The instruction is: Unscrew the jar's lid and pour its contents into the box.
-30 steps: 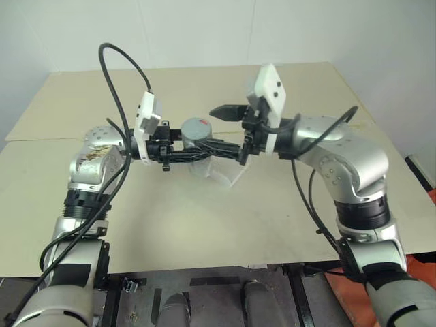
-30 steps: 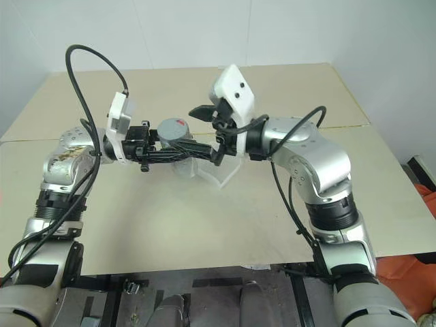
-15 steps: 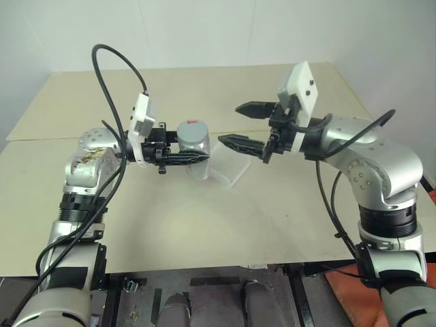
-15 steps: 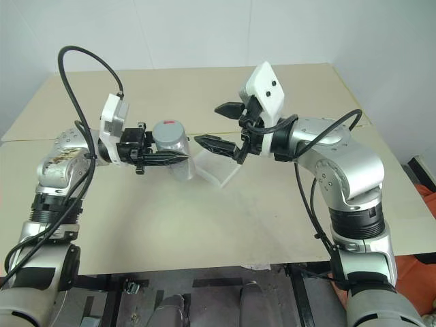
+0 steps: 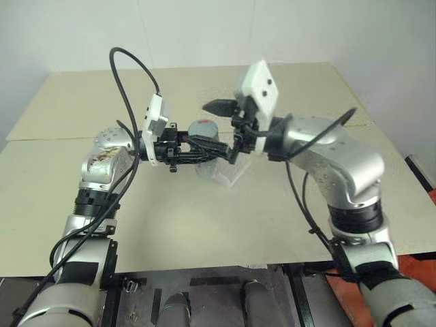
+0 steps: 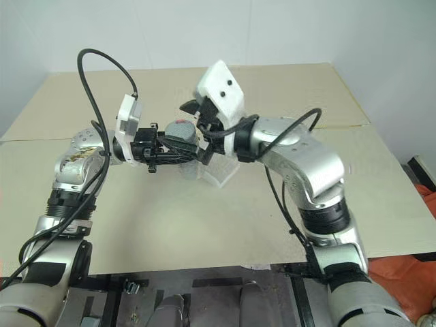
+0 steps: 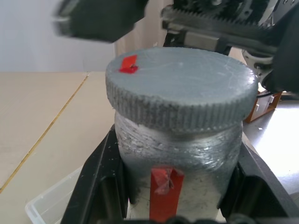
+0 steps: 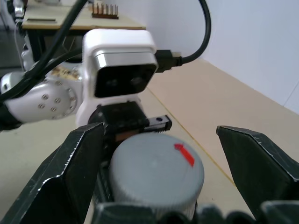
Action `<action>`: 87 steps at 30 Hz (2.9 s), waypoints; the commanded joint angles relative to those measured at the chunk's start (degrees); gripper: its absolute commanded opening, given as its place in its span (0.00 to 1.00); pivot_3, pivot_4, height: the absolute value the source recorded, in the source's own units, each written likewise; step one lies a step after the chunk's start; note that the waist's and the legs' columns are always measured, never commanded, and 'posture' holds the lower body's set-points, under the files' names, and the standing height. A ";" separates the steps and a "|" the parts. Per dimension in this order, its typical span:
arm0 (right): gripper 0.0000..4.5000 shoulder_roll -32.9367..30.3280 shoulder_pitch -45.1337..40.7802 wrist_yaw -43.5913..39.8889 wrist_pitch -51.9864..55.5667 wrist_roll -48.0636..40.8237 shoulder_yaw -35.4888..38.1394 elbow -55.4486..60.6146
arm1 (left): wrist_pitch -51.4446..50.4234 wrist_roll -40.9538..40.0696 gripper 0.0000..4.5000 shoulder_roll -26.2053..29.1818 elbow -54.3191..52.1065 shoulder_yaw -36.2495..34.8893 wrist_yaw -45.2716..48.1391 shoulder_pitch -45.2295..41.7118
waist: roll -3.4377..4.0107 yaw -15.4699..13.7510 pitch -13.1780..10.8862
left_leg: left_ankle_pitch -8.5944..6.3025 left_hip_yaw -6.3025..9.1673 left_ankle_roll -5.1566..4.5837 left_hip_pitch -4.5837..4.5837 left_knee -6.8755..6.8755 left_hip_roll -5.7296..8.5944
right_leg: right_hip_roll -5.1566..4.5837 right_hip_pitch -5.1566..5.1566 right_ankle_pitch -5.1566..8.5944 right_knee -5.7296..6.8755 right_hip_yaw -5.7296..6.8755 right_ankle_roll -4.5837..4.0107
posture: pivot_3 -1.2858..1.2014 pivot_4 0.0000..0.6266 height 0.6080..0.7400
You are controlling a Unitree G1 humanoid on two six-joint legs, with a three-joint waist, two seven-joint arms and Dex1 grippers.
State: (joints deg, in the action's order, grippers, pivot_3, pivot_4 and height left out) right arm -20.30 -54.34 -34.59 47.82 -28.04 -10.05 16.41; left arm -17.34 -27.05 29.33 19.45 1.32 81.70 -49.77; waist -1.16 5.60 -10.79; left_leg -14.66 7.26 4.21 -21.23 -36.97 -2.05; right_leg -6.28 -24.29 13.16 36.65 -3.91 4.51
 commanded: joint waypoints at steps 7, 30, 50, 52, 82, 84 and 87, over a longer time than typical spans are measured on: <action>0.99 0.47 -0.80 0.21 -2.17 2.75 1.20 -0.74 | 0.35 -0.52 0.44 1.38 -3.16 -0.88 0.60 -0.36 | 0.00 -0.02 0.00 | 0.00 0.01 0.00 0.00 0.00 0.00 | 0.00 0.00 0.00 0.00 0.00 0.00 | 0.52 0.24 1.00; 0.99 -7.27 2.75 -2.61 -1.50 -0.21 4.58 2.76 | 0.40 -1.11 0.44 3.23 -3.61 -1.17 1.59 -0.28 | 0.00 -0.01 0.00 | 0.00 0.01 0.00 0.00 0.00 0.00 | 0.00 0.00 0.00 -0.01 0.00 0.00 | 0.52 0.24 1.00; 0.99 -9.70 4.65 -6.35 1.46 -9.38 7.21 9.21 | -0.40 -1.19 0.44 3.24 -5.01 -1.24 1.15 1.00 | 0.00 0.06 0.00 | -0.01 0.00 -0.01 0.00 0.01 0.00 | 0.00 0.00 0.00 0.00 0.00 0.00 | 0.52 0.24 1.00; 0.99 -8.96 3.94 -5.67 1.74 -9.82 6.97 9.11 | -0.51 -1.26 0.44 3.09 -5.16 -1.19 1.11 1.01 | 0.00 -0.02 -0.01 | -0.01 0.00 -0.01 0.00 0.00 0.00 | 0.00 0.01 0.00 0.00 0.00 0.00 | 0.52 0.24 1.00; 0.63 -2.12 -1.62 -3.67 0.83 -3.46 1.16 2.45 | -0.34 -1.12 0.44 2.69 -6.02 -1.22 0.78 1.13 | 0.01 0.02 -0.01 | -0.01 0.01 -0.01 0.00 0.00 0.00 | 0.00 0.00 0.00 -0.01 0.00 0.00 | 0.52 0.24 1.00; 0.61 -2.09 -1.66 -3.63 0.83 -3.46 1.25 2.53 | -0.30 -1.11 0.44 2.70 -6.09 -1.15 0.78 1.23 | 0.01 0.00 -0.01 | 0.00 0.01 -0.01 0.00 0.01 0.00 | 0.00 0.00 0.00 -0.01 0.00 0.00 | 0.52 0.24 1.00; 0.61 -1.96 -1.77 -3.45 0.90 -3.74 1.72 2.54 | -0.31 -1.12 0.44 2.81 -6.30 -1.07 0.86 1.57 | 0.01 0.01 -0.01 | -0.01 0.01 -0.01 0.00 0.00 0.00 | 0.00 0.00 0.00 -0.01 0.00 0.00 | 0.52 0.24 1.00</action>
State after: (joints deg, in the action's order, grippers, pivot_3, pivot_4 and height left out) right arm -22.65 -54.01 -38.35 49.58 -31.56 -10.28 17.36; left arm -17.68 -27.33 31.62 15.20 0.95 82.28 -48.43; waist -1.15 5.61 -10.79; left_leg -14.67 7.27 4.20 -21.23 -36.96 -2.05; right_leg -6.28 -24.29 13.16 36.64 -3.91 4.51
